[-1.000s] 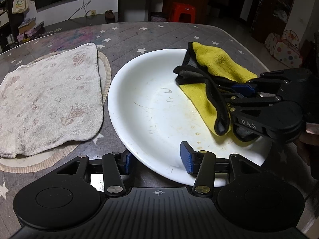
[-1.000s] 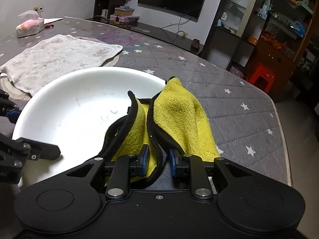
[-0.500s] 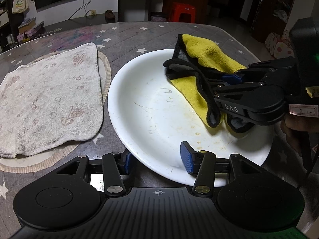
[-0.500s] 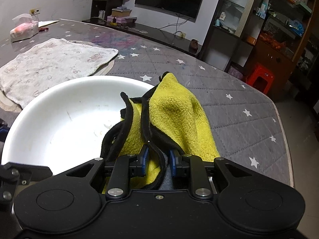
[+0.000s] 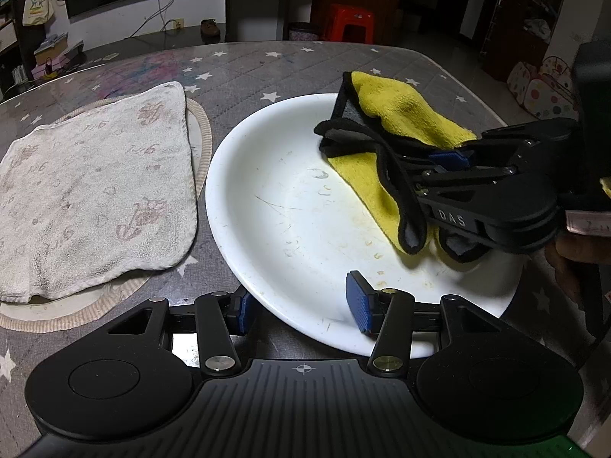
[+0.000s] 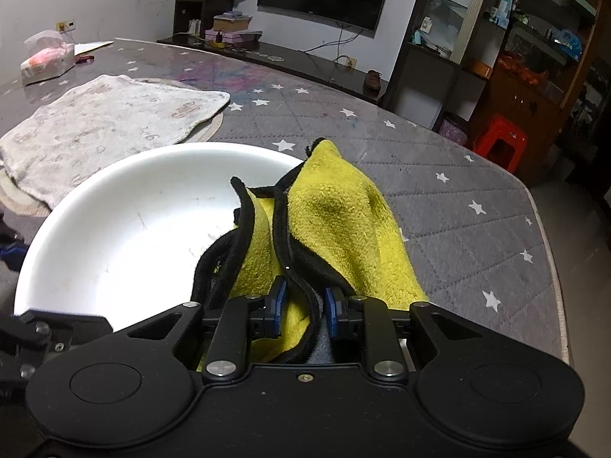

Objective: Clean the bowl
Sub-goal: 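Drag the cloth back across the bowl interior with the right tool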

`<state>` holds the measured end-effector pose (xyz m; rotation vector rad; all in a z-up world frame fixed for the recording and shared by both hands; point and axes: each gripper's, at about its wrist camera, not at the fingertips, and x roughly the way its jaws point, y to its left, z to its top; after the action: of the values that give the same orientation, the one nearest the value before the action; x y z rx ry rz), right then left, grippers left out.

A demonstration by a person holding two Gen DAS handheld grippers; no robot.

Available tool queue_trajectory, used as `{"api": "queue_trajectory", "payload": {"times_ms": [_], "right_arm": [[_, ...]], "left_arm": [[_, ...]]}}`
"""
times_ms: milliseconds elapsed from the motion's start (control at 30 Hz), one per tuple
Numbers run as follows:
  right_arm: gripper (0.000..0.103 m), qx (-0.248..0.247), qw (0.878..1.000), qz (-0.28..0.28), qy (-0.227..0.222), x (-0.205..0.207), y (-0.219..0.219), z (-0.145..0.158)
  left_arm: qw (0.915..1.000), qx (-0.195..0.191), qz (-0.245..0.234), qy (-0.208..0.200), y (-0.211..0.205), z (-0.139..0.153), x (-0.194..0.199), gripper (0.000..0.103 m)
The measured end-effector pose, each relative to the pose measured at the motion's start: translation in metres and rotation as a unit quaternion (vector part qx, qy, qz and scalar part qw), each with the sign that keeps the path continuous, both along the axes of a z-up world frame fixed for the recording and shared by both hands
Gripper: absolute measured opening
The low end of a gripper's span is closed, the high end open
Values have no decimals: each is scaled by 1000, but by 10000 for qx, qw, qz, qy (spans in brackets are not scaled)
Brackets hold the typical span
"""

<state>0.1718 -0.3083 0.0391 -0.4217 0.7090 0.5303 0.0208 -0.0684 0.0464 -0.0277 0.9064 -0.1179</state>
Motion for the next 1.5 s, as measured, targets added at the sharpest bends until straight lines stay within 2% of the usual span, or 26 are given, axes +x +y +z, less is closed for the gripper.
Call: {"api": "queue_trajectory", "payload": {"times_ms": [633, 1500], "right_arm": [[24, -18, 9996, 166, 226, -26, -9, 5], [23, -111, 9998, 109, 99, -28, -13, 4]], "left_arm": [[10000, -3, 14, 8, -1, -1, 0, 52], [10000, -6, -2, -11, -1, -1, 0, 52]]}}
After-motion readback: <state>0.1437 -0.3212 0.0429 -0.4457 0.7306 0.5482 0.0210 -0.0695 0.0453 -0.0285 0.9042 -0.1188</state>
